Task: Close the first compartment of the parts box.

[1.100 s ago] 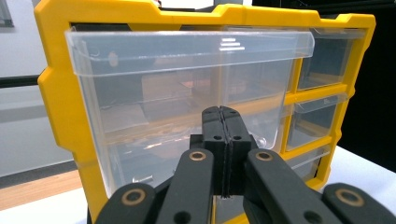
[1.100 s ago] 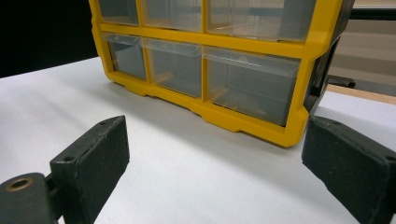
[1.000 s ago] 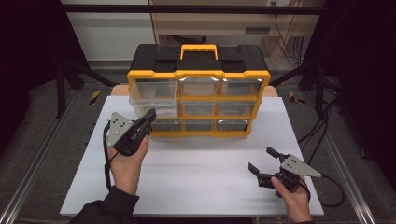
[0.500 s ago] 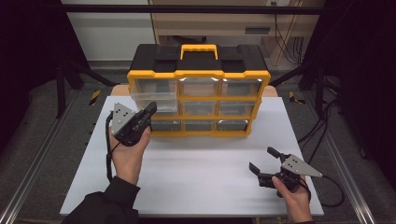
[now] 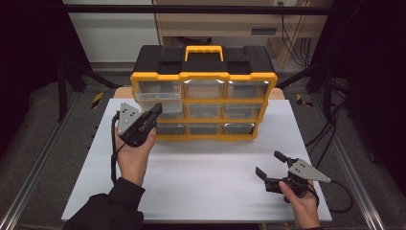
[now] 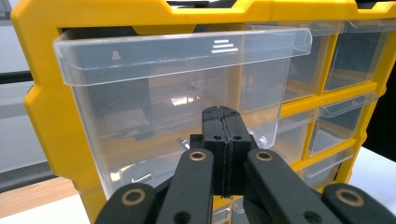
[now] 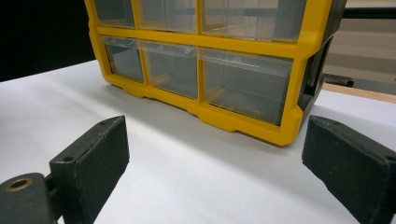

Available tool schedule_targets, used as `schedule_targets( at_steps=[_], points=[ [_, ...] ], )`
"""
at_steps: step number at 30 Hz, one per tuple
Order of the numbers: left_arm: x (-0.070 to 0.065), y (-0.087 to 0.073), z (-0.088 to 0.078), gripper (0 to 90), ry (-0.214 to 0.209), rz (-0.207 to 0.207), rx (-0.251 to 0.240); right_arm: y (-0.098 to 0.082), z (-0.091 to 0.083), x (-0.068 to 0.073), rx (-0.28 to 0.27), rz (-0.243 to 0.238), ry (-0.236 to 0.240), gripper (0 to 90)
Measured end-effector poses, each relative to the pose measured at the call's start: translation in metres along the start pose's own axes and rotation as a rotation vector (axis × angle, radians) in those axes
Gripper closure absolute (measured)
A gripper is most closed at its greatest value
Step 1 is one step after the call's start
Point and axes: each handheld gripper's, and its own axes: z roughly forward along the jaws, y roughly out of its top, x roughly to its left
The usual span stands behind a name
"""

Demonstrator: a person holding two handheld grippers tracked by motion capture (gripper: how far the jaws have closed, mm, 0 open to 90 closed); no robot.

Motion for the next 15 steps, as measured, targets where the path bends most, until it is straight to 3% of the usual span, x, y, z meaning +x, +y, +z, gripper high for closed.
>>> schedule_targets(
  at_steps=[15],
  points=[
    [0.007, -0.001, 0.011, 89.6, 0.010, -0.030, 0.018, 0.000, 0.000, 0.000, 0.003, -0.002, 0.002, 7.3]
  ],
)
